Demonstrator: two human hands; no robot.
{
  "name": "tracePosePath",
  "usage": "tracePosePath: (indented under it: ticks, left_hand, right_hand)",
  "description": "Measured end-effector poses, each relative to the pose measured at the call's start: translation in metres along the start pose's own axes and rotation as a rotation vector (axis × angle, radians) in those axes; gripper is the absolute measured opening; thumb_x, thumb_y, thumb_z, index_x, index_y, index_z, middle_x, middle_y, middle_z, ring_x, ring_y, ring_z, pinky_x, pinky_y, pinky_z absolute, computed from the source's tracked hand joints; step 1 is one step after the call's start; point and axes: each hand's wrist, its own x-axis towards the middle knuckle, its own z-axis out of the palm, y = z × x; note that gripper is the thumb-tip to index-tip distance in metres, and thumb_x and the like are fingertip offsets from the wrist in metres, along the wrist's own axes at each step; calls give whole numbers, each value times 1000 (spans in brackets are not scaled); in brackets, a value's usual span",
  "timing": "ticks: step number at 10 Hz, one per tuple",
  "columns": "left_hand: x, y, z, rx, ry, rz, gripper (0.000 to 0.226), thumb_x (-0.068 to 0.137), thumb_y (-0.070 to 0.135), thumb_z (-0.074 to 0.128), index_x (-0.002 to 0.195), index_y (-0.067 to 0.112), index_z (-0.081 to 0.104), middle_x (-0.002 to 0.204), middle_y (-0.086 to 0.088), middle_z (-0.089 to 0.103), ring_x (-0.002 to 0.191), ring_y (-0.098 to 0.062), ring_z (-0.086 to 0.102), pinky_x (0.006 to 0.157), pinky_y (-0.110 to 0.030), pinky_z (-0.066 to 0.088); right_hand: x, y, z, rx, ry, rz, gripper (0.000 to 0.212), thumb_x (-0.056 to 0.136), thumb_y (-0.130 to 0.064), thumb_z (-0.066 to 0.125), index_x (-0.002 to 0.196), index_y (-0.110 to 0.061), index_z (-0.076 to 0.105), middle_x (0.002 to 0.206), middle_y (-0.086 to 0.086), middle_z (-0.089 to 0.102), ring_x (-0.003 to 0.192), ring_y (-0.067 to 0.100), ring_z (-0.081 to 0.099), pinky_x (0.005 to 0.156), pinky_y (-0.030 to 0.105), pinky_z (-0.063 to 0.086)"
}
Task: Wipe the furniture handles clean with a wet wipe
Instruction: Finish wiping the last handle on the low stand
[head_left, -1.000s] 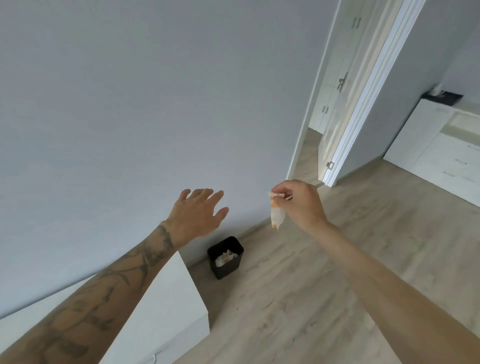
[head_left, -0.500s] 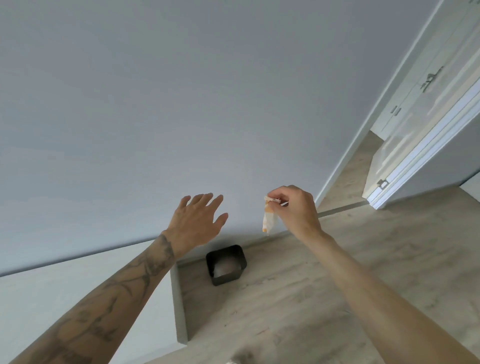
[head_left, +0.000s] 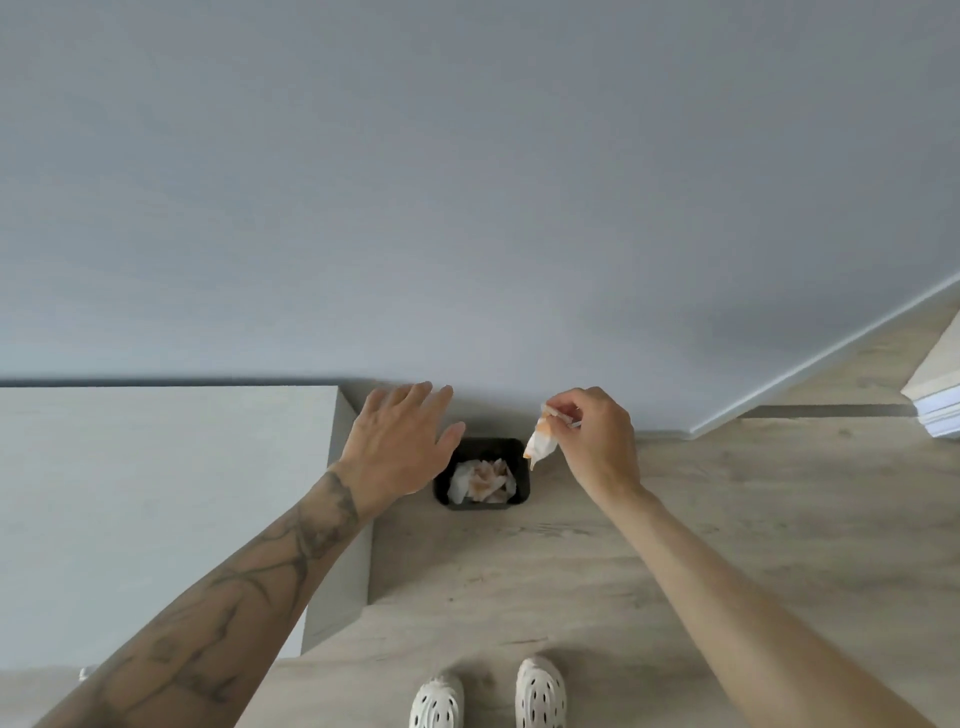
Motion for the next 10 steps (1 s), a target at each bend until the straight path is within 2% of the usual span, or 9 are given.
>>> tracePosePath:
  ticks: [1, 3, 4, 5, 6, 7, 8, 9, 10]
  left_hand:
    - [32, -4, 75, -21, -11, -50, 56, 112, 53, 37, 161, 25, 39, 163, 2, 43, 152, -20, 37, 127, -40, 20]
    - [85, -25, 228, -25, -53, -128, 59, 112, 56, 33, 165, 29, 34, 169, 6, 35, 157, -16, 30, 129, -40, 16]
    - [109, -35, 278, -15, -56, -138, 57, 112, 55, 33, 163, 29, 37, 168, 6, 37, 155, -16, 32, 127, -40, 18]
    - [127, -41, 304, -9, -40, -143, 56, 112, 55, 35, 161, 28, 40, 165, 5, 41, 153, -18, 36, 126, -40, 20]
    - [130, -38, 300, -31, -22, -152, 56, 112, 55, 37, 160, 27, 41, 164, 3, 43, 152, -20, 37, 126, -41, 20]
    - [116, -29, 259, -35, -35, -144, 58, 112, 55, 36, 162, 27, 38, 166, 2, 40, 154, -19, 35, 127, -41, 18]
    - [90, -15, 192, -33, -38, -130, 58, 112, 55, 35, 164, 27, 35, 168, 3, 37, 156, -18, 31, 128, -40, 16]
    - [61, -4, 107, -37, -27, -98, 57, 112, 54, 36, 162, 26, 38, 167, 1, 39, 155, -19, 32, 128, -42, 17]
    - [30, 9, 10, -2, 1, -66, 58, 111, 53, 38, 162, 26, 37, 169, -1, 35, 157, -20, 30, 129, -45, 17]
  right_hand:
    - [26, 67, 57, 13, -30, 15, 14, 94, -8, 71, 96, -21, 76, 100, -6, 67, 88, 4, 65, 78, 25, 48]
    - [67, 188, 169, 81, 5, 37, 17, 91, -6, 75, 91, -24, 76, 95, -16, 69, 90, 13, 69, 86, 43, 60]
    - [85, 231, 210, 75, -54, 39, 26, 89, -5, 70, 81, -30, 72, 89, -17, 76, 94, 10, 71, 88, 44, 61]
    - [96, 256, 232, 48, -90, 57, 19, 92, -7, 73, 99, -25, 76, 99, -12, 74, 94, 7, 71, 91, 44, 62]
    - [99, 260, 230, 19, -93, 58, 18, 96, -10, 75, 113, -15, 77, 110, 0, 75, 103, 14, 71, 96, 42, 62]
    - [93, 234, 195, -17, -135, 68, 21, 98, -13, 74, 118, -14, 76, 115, -1, 75, 109, 15, 70, 98, 38, 59]
    - [80, 184, 138, -106, -251, 35, 31, 99, -21, 73, 129, -15, 71, 125, 0, 71, 119, 16, 66, 102, 31, 52]
    - [68, 117, 69, -216, -422, -13, 45, 101, -30, 71, 144, -20, 61, 141, 1, 61, 132, 16, 59, 108, 30, 44]
    - [53, 32, -11, -292, -478, -81, 54, 103, -41, 68, 152, -24, 52, 153, -1, 51, 142, 18, 51, 113, 35, 41]
